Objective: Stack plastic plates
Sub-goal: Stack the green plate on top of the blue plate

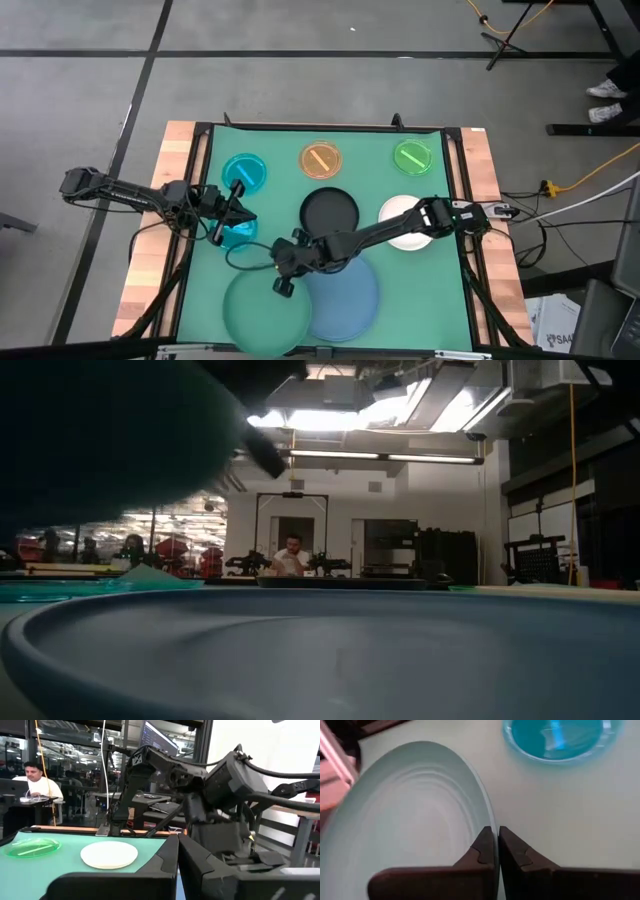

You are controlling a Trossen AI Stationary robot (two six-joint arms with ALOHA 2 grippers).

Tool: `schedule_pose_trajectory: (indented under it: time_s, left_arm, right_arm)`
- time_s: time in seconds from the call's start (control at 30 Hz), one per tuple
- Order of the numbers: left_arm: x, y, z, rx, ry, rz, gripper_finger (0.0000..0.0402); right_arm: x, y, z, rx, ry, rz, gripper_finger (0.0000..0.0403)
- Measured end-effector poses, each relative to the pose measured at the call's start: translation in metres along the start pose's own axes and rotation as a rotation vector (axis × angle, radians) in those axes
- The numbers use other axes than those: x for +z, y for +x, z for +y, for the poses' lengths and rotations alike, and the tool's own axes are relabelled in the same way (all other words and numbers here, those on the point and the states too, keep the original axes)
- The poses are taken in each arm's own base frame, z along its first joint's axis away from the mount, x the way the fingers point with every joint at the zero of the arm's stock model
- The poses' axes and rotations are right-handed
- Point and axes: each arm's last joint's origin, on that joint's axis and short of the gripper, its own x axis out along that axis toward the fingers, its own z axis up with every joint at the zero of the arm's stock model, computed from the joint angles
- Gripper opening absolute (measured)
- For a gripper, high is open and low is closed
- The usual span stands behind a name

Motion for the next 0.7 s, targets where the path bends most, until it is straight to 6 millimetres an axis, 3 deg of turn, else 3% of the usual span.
schedule_pose_trajectory:
  time_s: [0.17, 0.47, 0.7]
  left_arm:
    - [0.000, 0.000, 0.000, 0.000, -0.001, 0.001, 0.0004]
    - [0.000, 0.000, 0.000, 0.001, -0.001, 0.001, 0.0004]
    - [0.000, 0.000, 0.000, 0.007, 0.000, 0.004, 0.0004]
  right_arm:
    - [0.002, -0.027, 0.003, -0.078, -0.031, 0.024, 0.0000]
    - [-0.004, -0.059, 0.008, -0.192, -0.062, 0.073, 0.0000]
    - [-0.021, -0.093, 0.009, -0.392, -0.037, 0.132, 0.0000]
